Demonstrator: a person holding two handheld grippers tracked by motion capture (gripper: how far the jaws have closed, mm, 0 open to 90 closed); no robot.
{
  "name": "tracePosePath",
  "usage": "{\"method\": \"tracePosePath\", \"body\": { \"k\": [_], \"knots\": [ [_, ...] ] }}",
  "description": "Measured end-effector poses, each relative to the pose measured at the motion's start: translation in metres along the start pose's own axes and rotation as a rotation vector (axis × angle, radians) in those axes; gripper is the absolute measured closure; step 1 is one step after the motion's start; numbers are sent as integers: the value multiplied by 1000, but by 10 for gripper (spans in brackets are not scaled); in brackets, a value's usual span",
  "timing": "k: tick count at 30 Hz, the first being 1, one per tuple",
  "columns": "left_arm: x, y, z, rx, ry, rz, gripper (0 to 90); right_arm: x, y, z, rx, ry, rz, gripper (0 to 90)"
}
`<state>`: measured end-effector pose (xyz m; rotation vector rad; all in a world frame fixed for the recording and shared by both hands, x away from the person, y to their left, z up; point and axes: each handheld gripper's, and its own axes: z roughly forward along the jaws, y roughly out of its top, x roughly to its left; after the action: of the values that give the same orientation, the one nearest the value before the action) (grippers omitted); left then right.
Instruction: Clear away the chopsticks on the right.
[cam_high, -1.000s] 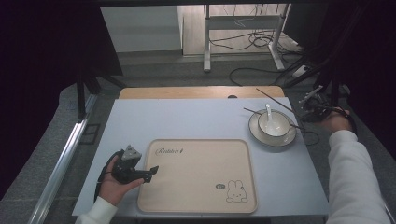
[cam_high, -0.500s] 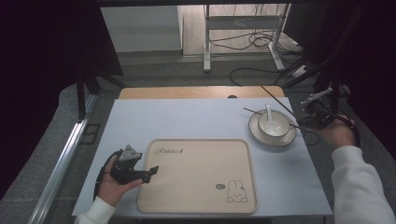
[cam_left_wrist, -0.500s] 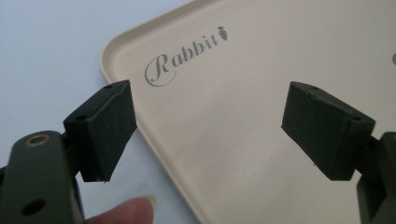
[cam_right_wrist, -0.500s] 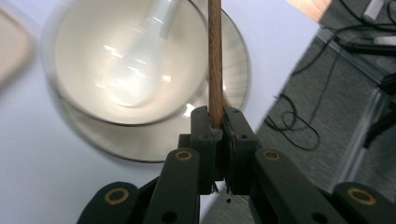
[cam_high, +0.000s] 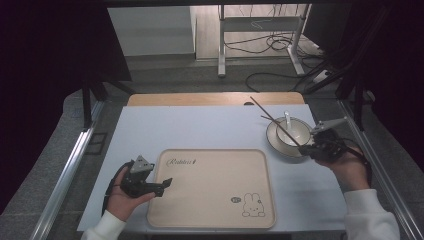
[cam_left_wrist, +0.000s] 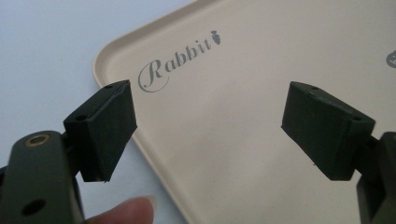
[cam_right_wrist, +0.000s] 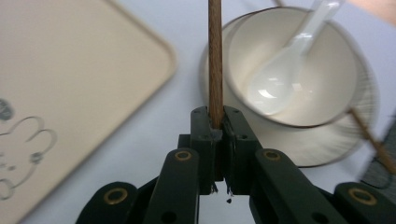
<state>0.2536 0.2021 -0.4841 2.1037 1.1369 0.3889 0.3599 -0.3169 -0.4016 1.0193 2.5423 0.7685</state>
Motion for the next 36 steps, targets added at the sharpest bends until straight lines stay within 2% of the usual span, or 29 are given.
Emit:
{"method": "tracePosePath", "body": {
  "k": [1, 2, 3, 4, 5, 7, 9, 12, 14, 15, 18, 22, 24, 29, 30, 34, 35, 36],
  "knots": [
    [0, 0, 1, 1, 1, -1, 180, 9, -1, 4, 17, 17, -11, 837],
    [0, 0, 1, 1, 1, -1, 180, 9, -1, 4, 17, 17, -11, 837],
    [0, -1, 1, 1, 3, -1, 180, 21, -1, 8, 27, 27, -39, 836],
    [0, -1, 1, 1, 3, -1, 180, 21, -1, 8, 27, 27, -39, 836],
    [0, -2, 0, 0, 5, -1, 180, 33, 0, 11, 26, 51, -61, 835],
    [0, -2, 0, 2, 4, 2, 180, 37, 0, 12, 29, 55, -66, 835],
    [0, -3, -1, 3, 6, 4, 181, 49, 1, 16, 42, 63, -81, 835],
    [1, -5, -1, 1, 7, -3, 181, 67, 3, 25, 69, 95, -69, 835],
    [1, -5, -1, 4, 10, -1, 181, 76, 2, 29, 83, 97, -65, 835],
    [1, -5, -1, 4, 10, -1, 181, 76, 2, 29, 83, 97, -65, 835],
    [2, -5, -1, 7, 10, 0, 181, 88, -1, 34, 120, 78, -66, 834],
    [0, -5, 0, 7, 13, -1, 181, 97, -7, 35, 138, 93, -20, 833],
    [0, -4, 1, 11, 10, 4, 181, 102, -10, 35, 157, 65, 27, 834],
    [0, -4, 3, 10, 9, 0, 181, 110, -14, 43, 196, 73, 25, 833],
    [0, -4, 3, 11, 8, 2, 181, 115, -15, 49, 219, 88, 18, 833],
    [0, -4, 4, 16, 7, 6, 181, 122, -16, 58, 252, 106, 13, 833],
    [0, -4, 4, 15, 7, 6, 180, 127, -17, 65, 278, 99, 15, 833],
    [0, -4, 4, 15, 7, 6, 180, 127, -17, 65, 278, 99, 15, 833]
  ]
}}
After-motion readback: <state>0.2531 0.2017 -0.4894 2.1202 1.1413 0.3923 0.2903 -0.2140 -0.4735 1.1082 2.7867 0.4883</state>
